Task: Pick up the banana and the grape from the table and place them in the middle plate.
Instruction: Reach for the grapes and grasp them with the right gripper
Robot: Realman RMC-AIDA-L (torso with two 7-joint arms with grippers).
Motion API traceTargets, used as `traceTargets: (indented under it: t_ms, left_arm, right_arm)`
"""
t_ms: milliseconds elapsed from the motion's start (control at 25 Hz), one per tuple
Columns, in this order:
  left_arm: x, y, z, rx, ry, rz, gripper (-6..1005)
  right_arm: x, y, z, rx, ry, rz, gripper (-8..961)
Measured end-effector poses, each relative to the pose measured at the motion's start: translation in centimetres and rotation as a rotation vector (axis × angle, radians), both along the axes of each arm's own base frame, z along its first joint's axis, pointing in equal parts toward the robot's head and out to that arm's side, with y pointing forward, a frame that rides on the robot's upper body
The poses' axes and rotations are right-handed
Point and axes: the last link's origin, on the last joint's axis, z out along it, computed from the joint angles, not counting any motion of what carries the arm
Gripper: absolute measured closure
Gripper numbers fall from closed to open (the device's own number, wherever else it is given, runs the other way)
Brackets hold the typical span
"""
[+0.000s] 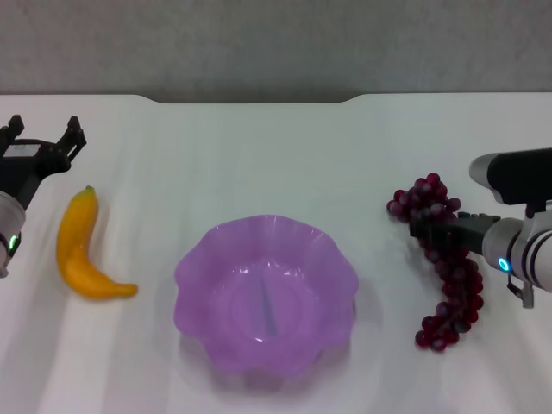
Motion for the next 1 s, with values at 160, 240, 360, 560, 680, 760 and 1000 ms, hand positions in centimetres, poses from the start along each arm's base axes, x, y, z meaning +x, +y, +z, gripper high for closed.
traceTargets:
  t_ms: [160, 240, 360, 560, 680, 760, 1000]
  left_arm:
    - [0.2, 0.1, -0.1, -0.001, -0.001, -0.005, 123]
    - [0.2, 0.1, -0.1, -0.001, -0.001, -0.006, 123]
    - [0.2, 0.1, -0.1, -0.001, -0.001, -0.006, 123]
    - [0.3, 0.2, -0.2, -0.003, -0.002, -0.007, 123]
    - [0.4, 0.2, -0.2, -0.003, -0.002, -0.007, 123]
    - [0.4, 0.2, -0.2, -0.003, -0.002, -0.008, 123]
    - [0.4, 0.2, -0.2, -0.003, -0.002, -0.007, 122]
  right_arm:
    - [0.7, -0.3, -0.1, -0.006, -0.017, -0.012, 99]
    - [0.9, -0.5, -0.1, -0.001, -0.022, -0.011, 97]
    - [1.0, -0.6, -0.2, 0.007, -0.041, 0.013, 95]
    - [1.1, -0.7, -0.3, 0.016, -0.068, 0.048, 98]
    - [1.5, -0.9, -0.2, 0.025, -0.074, 0.046, 98]
    - [1.8, -1.0, -0.1, 0.033, -0.072, 0.039, 99]
    - [2.5, -1.5, 0.1, 0.063, -0.053, 0.018, 101]
